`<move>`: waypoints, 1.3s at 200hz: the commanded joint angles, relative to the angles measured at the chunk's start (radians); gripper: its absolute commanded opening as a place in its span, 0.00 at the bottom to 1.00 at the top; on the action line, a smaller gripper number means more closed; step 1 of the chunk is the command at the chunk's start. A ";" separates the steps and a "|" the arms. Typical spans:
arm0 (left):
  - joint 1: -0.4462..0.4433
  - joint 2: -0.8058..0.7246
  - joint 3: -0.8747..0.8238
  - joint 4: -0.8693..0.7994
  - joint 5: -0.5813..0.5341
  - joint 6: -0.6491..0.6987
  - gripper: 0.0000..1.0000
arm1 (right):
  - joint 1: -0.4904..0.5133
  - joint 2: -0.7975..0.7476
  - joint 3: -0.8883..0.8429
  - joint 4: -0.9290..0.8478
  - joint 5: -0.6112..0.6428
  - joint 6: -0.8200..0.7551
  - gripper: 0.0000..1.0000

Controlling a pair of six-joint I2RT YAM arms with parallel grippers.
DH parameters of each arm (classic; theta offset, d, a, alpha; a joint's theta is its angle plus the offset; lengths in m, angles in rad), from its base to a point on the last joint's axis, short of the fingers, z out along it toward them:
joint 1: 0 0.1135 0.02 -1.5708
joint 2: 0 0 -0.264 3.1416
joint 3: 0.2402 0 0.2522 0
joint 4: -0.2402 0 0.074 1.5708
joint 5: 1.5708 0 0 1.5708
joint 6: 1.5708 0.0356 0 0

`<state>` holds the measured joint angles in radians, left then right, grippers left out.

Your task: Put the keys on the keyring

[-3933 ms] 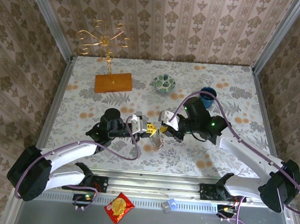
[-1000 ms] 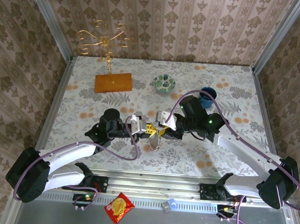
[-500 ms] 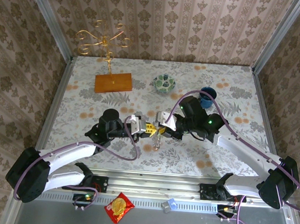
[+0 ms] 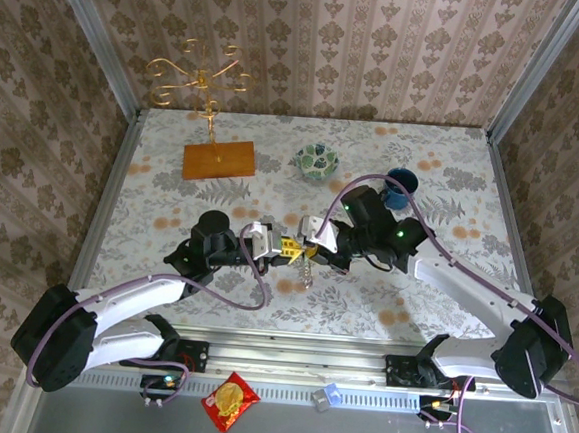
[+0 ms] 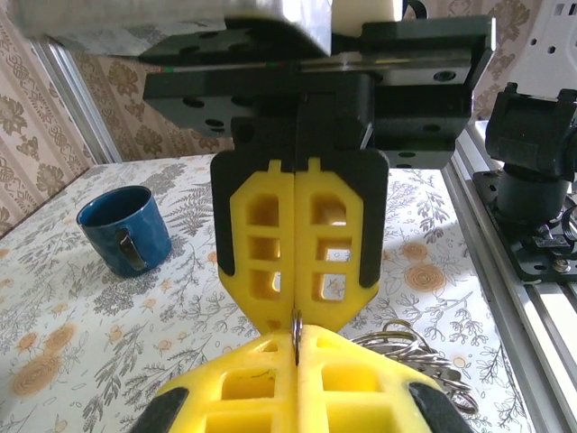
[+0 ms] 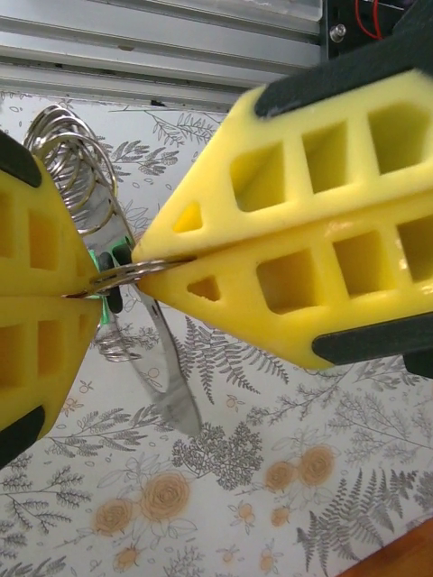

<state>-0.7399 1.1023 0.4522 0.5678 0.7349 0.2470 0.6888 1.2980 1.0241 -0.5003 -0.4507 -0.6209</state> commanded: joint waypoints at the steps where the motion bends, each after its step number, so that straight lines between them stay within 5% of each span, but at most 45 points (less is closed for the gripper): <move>1: -0.008 0.000 0.002 0.065 0.018 -0.018 0.00 | -0.006 0.027 0.011 0.014 -0.009 0.026 0.00; 40: -0.010 -0.010 -0.005 0.052 0.007 -0.009 0.00 | -0.027 -0.040 -0.047 0.089 -0.032 0.056 0.26; 70: -0.010 -0.009 -0.012 0.063 0.008 -0.014 0.00 | -0.037 -0.094 -0.097 0.140 -0.071 0.069 0.29; 159: -0.011 -0.010 -0.020 0.097 0.009 -0.038 0.00 | -0.037 -0.084 -0.107 0.196 -0.131 0.109 0.21; 220: -0.008 -0.007 -0.022 0.099 -0.010 -0.042 0.00 | -0.037 -0.080 -0.095 0.184 -0.148 0.100 0.00; 235: -0.006 -0.016 -0.026 0.082 -0.028 -0.036 0.16 | -0.037 -0.082 -0.080 0.156 -0.134 0.084 0.00; 260: -0.007 -0.033 -0.017 0.004 -0.049 0.004 0.24 | -0.035 -0.078 -0.041 0.084 -0.092 0.049 0.00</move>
<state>-0.7448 1.1004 0.4377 0.6167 0.7029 0.2253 0.6540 1.2182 0.9279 -0.3531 -0.5613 -0.5304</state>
